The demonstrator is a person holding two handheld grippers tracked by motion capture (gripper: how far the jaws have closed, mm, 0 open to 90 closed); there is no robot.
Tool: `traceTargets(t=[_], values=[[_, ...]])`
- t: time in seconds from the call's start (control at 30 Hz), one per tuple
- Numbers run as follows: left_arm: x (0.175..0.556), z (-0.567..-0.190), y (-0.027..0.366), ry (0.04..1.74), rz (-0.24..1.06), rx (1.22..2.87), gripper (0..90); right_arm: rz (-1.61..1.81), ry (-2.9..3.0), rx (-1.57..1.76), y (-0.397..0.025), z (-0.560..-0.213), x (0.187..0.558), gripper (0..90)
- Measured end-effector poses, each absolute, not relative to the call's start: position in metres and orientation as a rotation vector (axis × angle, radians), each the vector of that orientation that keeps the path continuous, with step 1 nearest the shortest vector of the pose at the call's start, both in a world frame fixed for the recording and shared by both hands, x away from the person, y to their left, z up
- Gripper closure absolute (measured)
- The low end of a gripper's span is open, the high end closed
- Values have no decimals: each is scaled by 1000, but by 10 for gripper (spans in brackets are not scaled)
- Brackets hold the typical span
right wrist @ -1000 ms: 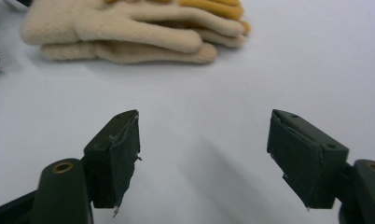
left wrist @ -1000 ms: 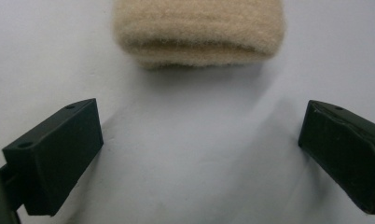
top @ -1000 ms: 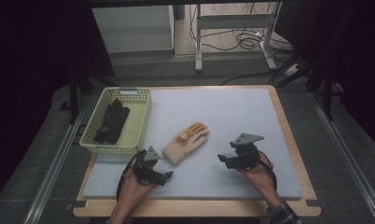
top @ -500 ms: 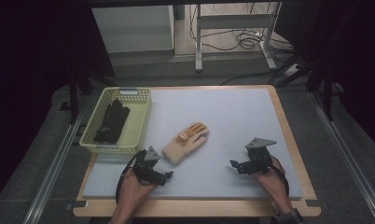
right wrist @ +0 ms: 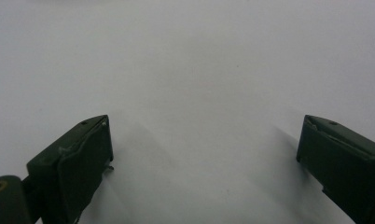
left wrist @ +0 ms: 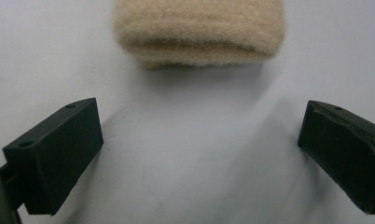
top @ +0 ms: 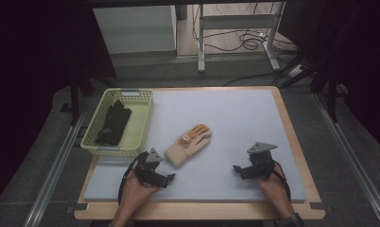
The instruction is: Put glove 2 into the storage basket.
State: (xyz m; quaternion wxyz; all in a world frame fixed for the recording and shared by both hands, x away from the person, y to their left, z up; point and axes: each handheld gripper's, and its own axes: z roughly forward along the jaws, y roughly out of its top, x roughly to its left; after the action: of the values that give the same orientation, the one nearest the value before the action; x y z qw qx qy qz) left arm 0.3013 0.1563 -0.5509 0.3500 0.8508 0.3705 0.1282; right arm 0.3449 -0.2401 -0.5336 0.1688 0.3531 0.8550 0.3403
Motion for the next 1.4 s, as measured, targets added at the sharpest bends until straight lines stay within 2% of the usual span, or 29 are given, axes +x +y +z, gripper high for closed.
traceTargets(t=[0.43, 0.8, 1.1, 1.4], values=[[302, -545, 153, 969, 353, 2225, 31, 968, 2427, 999, -240, -534, 344, 33], [305, -525, 144, 936, 338, 2241, 13, 967, 2426, 996, -240, -534, 344, 33], [326, -509, 125, 932, 311, 2242, 2, 968, 2426, 996, -240, -534, 344, 33], [364, -502, 94, 941, 292, 2286, 0, 967, 2427, 993, -240, -534, 344, 34]])
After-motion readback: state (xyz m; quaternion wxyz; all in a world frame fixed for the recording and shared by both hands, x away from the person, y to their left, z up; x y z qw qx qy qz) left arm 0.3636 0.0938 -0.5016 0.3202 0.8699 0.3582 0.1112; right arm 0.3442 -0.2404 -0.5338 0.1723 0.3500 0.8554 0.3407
